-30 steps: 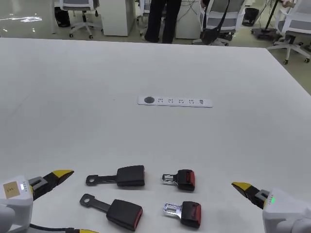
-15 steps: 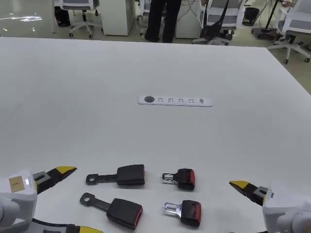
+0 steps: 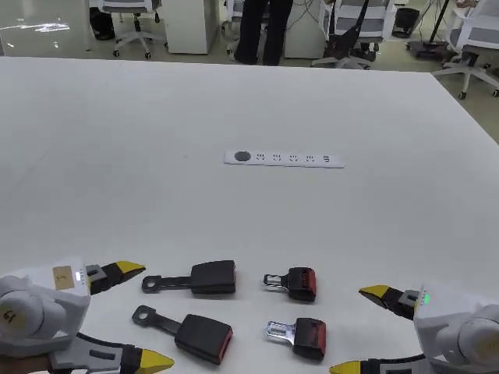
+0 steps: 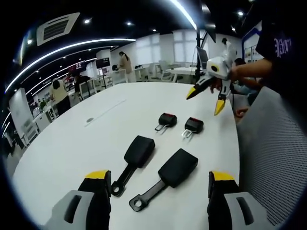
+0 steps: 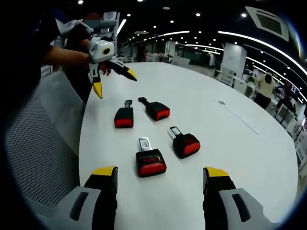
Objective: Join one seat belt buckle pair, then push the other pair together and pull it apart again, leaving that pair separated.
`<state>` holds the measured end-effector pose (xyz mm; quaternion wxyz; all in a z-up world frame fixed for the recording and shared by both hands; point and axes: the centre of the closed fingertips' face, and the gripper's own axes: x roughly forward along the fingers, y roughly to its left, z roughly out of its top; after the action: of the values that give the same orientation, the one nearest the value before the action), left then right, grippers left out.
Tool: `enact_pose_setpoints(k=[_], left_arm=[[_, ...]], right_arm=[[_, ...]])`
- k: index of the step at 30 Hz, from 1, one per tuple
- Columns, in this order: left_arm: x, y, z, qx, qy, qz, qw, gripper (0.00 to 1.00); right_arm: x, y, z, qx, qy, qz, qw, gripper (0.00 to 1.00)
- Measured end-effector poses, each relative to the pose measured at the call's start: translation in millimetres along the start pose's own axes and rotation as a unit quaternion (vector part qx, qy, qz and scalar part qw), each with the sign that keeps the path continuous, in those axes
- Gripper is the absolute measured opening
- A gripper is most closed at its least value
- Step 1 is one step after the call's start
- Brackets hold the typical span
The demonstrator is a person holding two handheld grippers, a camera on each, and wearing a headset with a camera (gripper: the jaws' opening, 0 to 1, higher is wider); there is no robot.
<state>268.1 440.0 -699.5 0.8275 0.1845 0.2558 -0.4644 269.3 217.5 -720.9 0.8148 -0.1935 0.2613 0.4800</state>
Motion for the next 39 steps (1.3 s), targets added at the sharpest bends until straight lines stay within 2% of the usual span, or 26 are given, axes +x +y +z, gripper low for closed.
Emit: enact_pose_setpoints(k=[5,10,13,15,17,21,25,29,32,33,36,37,38,39], left_arm=[[11.2,-9.7,-2.6,0.034,0.039,-0.04,0.9979,0.71],[21.5,-12.8,1.2,0.05,0.059,-0.065,0.9949,0.64],[27.6,-16.9,-2.0,0.064,0.081,-0.085,0.991,0.62],[31.8,-18.7,-6.6,0.076,0.098,-0.1,0.9872,0.62],[34.4,-20.7,-7.6,0.086,0.112,-0.109,0.984,0.62],[41.6,-18.6,-16.8,0.103,0.129,-0.121,0.9788,0.6],[47.4,-21.3,-22.2,0.12,0.156,-0.14,0.9704,0.56],[53.0,-25.4,-26.4,0.139,0.175,-0.161,0.9612,0.56],[57.9,-24.9,-35.9,0.158,0.199,-0.18,0.9502,0.55],[59.9,-23.9,-37.4,0.165,0.208,-0.18,0.9471,0.55],[66.0,-23.3,-37.5,0.172,0.215,-0.179,0.9444,0.52],[66.4,-24.0,-37.0,0.176,0.219,-0.181,0.9424,0.49],[66.9,-22.8,-39.0,0.182,0.223,-0.181,0.9403,0.46],[67.5,-18.1,-43.2,0.197,0.232,-0.177,0.9361,0.43]], right_arm=[[9.5,0.5,-0.3,-0.018,0.01,0.022,0.9995,0.63],[19.0,0.1,1.4,-0.032,0.019,0.041,0.9985,0.54],[23.5,0.6,3.7,-0.039,0.021,0.052,0.9977,0.51],[26.8,2.6,1.6,-0.047,0.032,0.064,0.9963,0.5],[30.1,3.8,0.4,-0.052,0.039,0.073,0.9952,0.48],[35.9,7.3,-0.9,-0.064,0.049,0.088,0.9929,0.46],[43.8,14.0,-8.6,-0.075,0.069,0.106,0.9891,0.43],[51.4,17.1,-12.0,-0.089,0.083,0.114,0.9861,0.41],[55.2,18.1,-16.1,-0.098,0.097,0.117,0.9834,0.35],[55.7,18.4,-17.8,-0.103,0.105,0.118,0.982,0.34],[54.4,21.8,-16.2,-0.11,0.113,0.122,0.98,0.33],[54.2,21.5,-15.8,-0.11,0.114,0.123,0.9796,0.32],[54.4,21.5,-15.8,-0.111,0.114,0.125,0.9793,0.31],[54.9,22.0,-16.4,-0.113,0.116,0.125,0.9789,0.31]])
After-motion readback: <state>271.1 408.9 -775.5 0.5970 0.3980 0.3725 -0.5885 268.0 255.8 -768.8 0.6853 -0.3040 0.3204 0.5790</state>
